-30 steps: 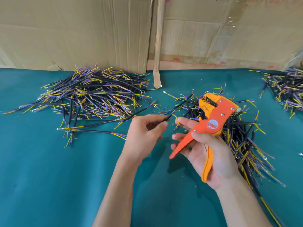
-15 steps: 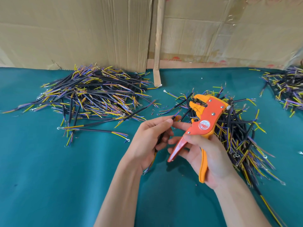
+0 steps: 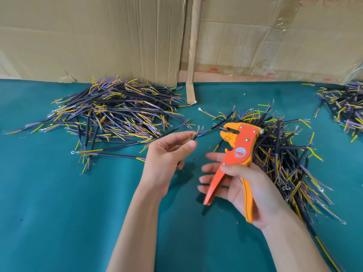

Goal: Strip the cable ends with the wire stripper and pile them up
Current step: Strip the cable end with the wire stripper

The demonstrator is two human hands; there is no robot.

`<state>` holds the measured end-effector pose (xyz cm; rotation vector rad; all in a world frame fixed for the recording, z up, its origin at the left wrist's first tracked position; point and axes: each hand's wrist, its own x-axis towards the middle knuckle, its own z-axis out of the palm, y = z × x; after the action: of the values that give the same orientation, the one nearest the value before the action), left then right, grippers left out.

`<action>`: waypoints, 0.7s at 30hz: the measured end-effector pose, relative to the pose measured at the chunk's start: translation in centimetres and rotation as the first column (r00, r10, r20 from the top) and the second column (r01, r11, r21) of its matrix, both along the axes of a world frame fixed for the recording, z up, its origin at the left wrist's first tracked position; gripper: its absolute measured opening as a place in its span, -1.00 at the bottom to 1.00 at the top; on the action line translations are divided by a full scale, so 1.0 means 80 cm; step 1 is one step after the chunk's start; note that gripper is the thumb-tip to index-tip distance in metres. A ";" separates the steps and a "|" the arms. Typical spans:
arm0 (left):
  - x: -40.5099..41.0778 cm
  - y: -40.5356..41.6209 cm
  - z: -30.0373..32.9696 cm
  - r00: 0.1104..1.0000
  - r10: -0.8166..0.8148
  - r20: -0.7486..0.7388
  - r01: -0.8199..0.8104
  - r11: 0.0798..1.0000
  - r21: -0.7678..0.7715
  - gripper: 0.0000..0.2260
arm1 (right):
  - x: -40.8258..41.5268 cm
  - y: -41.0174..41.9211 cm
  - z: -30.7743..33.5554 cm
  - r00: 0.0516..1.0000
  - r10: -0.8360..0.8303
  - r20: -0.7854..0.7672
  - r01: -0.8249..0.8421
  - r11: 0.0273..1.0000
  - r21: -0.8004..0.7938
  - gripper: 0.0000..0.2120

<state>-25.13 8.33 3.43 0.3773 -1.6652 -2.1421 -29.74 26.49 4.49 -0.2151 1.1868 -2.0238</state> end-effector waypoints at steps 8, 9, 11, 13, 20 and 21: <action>0.006 -0.010 0.006 0.997 0.072 -0.034 -0.076 0.985 -0.153 -0.88 | 0.011 -0.003 0.007 0.964 0.265 0.008 -0.265 0.964 0.015 -0.66; 0.006 -0.010 0.006 0.997 0.065 -0.028 -0.069 0.980 -0.184 -0.87 | 0.012 -0.005 0.007 0.960 0.280 0.010 -0.280 0.960 0.011 -0.67; 0.004 -0.009 0.004 0.998 0.067 -0.013 -0.068 0.972 -0.227 -0.84 | 0.014 -0.007 0.006 0.957 0.290 0.017 -0.290 0.957 0.002 -0.71; 0.003 -0.010 0.004 0.997 0.072 -0.006 -0.071 0.968 -0.242 -0.83 | 0.015 -0.009 0.006 0.958 0.286 0.020 -0.286 0.958 -0.004 -0.74; 0.004 -0.008 0.003 0.999 0.038 -0.011 -0.039 0.947 -0.320 -0.82 | 0.014 -0.010 0.008 0.964 0.267 0.007 -0.267 0.964 0.001 -0.63; 0.003 -0.009 0.003 0.999 0.039 -0.011 -0.041 0.945 -0.324 -0.82 | 0.015 -0.010 0.007 0.964 0.266 0.003 -0.266 0.964 0.003 -0.63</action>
<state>-24.85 7.64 3.64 0.3031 -1.9477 -1.7934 -28.57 25.68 5.07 -0.3516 1.0961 -1.7864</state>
